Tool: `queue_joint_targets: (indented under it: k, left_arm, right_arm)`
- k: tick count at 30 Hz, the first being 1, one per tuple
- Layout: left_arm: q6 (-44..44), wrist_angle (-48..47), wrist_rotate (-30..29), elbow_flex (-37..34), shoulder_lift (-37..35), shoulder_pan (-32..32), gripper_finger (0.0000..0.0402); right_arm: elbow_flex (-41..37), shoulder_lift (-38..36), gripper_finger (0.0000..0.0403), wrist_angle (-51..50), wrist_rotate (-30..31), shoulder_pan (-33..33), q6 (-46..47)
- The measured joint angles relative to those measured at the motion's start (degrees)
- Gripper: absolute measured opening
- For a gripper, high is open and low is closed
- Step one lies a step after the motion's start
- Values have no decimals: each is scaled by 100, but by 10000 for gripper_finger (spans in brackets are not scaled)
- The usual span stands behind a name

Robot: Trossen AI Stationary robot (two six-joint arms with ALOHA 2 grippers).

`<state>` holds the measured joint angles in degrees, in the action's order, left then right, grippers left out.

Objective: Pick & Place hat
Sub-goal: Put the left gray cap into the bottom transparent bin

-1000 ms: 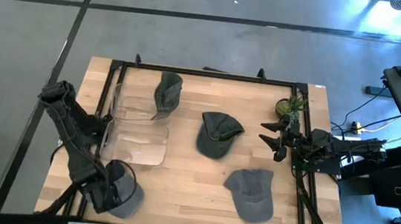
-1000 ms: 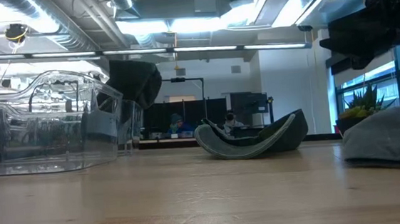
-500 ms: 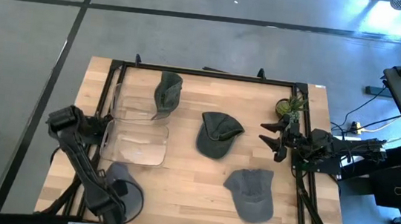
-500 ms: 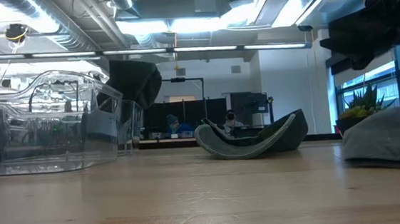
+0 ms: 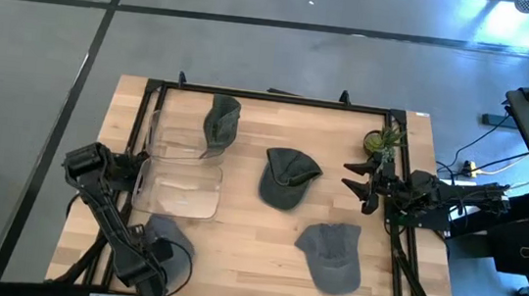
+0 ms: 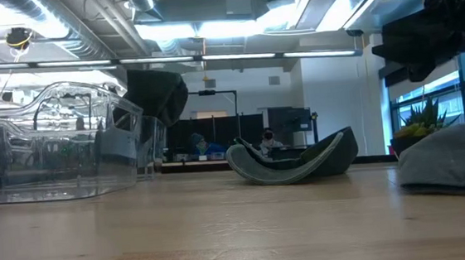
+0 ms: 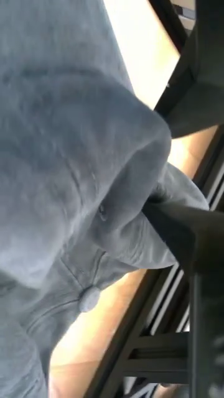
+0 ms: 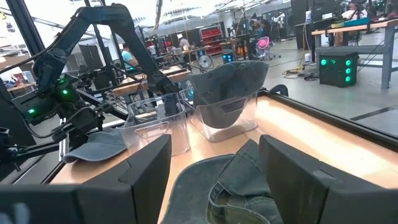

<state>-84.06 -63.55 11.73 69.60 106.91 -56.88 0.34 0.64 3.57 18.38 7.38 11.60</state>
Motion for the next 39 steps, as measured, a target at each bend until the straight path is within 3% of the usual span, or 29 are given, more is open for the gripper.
queue_joint_targets:
  k: [9,16,27,33,39]
  left_arm:
    - [235,232,2,66,-4,2,15]
    - [108,-96,65,612,-115,20,9]
    - [-73,-1827,312,2123,-138,203,5]
    - [-82,-2650,-535,2951,-144,277,4]
    - [497,-2644,-1741,3353,-162,338,4]
  right_arm:
    - [2,0,243,0,-12,0,2]
    - [0,0,243,0,-12,0,0]
    - [2,0,243,-4,-164,0,156]
    - [1,0,243,-25,-293,0,184]
    - [1,0,243,-28,-300,0,215]
